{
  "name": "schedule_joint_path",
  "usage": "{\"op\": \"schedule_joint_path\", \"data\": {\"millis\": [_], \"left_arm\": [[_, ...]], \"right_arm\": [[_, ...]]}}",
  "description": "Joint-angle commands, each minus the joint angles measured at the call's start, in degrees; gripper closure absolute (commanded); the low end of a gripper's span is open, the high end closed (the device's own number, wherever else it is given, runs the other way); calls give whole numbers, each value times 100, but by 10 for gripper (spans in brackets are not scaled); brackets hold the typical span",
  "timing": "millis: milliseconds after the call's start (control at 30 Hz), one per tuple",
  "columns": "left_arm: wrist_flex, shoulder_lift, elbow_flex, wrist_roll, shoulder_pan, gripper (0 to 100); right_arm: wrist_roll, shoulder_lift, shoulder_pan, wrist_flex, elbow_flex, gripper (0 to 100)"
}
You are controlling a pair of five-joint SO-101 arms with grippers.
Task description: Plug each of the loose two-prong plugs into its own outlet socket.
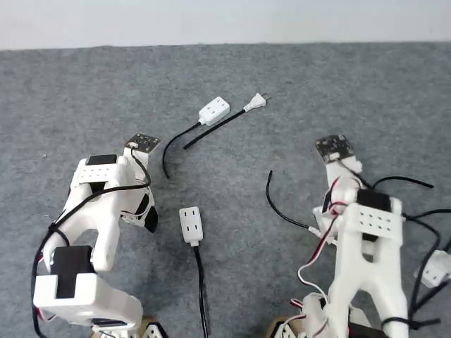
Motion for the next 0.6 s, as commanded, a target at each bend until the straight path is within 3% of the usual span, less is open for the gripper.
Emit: {"op": "schedule_joint_path", "data": {"millis": [0, 200, 567], "left_arm": [[-53, -255, -31, -53, -26, 804], [-62, -255, -31, -53, -35, 804], [-62, -255, -31, -53, -35, 804]], "right_arm": [[229, -207, -4, -470, 422, 988], [246, -207, -356, -910, 1099, 988], [290, -259, -479, -796, 1222, 988]]}}
